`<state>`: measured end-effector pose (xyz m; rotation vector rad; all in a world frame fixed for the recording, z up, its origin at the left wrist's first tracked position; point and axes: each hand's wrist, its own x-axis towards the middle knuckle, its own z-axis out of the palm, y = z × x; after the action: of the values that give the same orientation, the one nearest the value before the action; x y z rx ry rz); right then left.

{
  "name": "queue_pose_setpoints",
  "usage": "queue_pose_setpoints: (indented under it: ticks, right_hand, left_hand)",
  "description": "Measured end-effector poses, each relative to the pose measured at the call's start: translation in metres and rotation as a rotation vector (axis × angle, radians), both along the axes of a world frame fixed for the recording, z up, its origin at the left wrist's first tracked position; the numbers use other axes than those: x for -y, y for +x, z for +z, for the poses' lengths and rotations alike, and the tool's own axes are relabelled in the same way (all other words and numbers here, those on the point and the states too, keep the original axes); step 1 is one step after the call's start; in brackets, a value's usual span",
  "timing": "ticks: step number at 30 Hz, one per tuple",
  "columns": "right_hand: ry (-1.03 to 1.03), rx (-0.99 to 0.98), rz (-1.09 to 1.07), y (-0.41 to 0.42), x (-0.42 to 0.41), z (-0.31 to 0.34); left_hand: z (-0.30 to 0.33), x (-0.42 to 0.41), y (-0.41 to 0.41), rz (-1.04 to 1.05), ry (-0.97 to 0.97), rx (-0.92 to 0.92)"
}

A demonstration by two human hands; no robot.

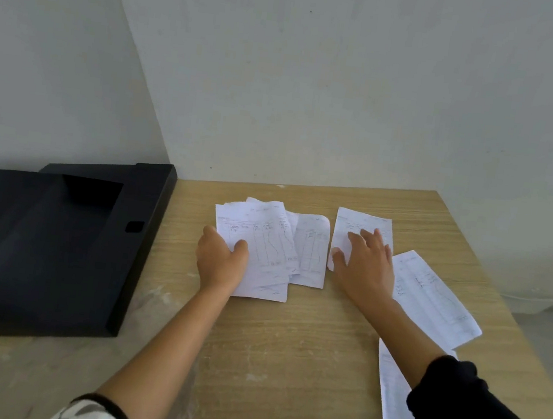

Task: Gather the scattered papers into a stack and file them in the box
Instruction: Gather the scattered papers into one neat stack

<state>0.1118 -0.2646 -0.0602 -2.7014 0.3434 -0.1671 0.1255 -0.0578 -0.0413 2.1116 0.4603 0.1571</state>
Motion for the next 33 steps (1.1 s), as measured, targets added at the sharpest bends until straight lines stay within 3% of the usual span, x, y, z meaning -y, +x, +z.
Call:
queue_pose_setpoints:
  ticks: [3, 7, 10, 13, 16, 18, 22, 28, 33]
  right_hand:
    - [-0.031, -0.055, 0.106, -0.002, -0.008, 0.0]
    - [0.218, 0.004, 0.153, 0.002, -0.022, 0.01]
    - [0.18, 0.062, -0.053, 0.003, -0.012, 0.016]
    - [0.094, -0.058, -0.08, 0.004, -0.011, 0.018]
    - [0.283, 0.025, -0.028, 0.007, -0.024, 0.023]
    - [0.467, 0.102, -0.131, 0.012, -0.026, 0.027]
    - [0.595, 0.002, -0.311, 0.014, -0.016, 0.033]
    - [0.608, 0.216, -0.33, 0.015, -0.008, 0.046]
    - [0.456, 0.37, -0.19, 0.009, -0.019, 0.061]
  left_hand:
    - [-0.003, 0.011, -0.004, -0.005, 0.193, -0.019]
    - [0.0, 0.018, -0.006, -0.083, 0.333, -0.08]
    - [0.004, 0.018, -0.004, -0.086, 0.276, -0.087]
    - [0.006, 0.019, -0.005, -0.052, 0.202, -0.08]
    - [0.007, 0.02, -0.006, -0.019, 0.135, -0.071]
    - [0.008, 0.018, -0.005, 0.007, 0.072, -0.076]
    - [0.008, 0.014, -0.006, -0.018, 0.023, -0.096]
    - [0.004, 0.008, -0.01, -0.02, -0.045, -0.154]
    - [0.014, -0.001, -0.01, 0.034, 0.112, -0.092]
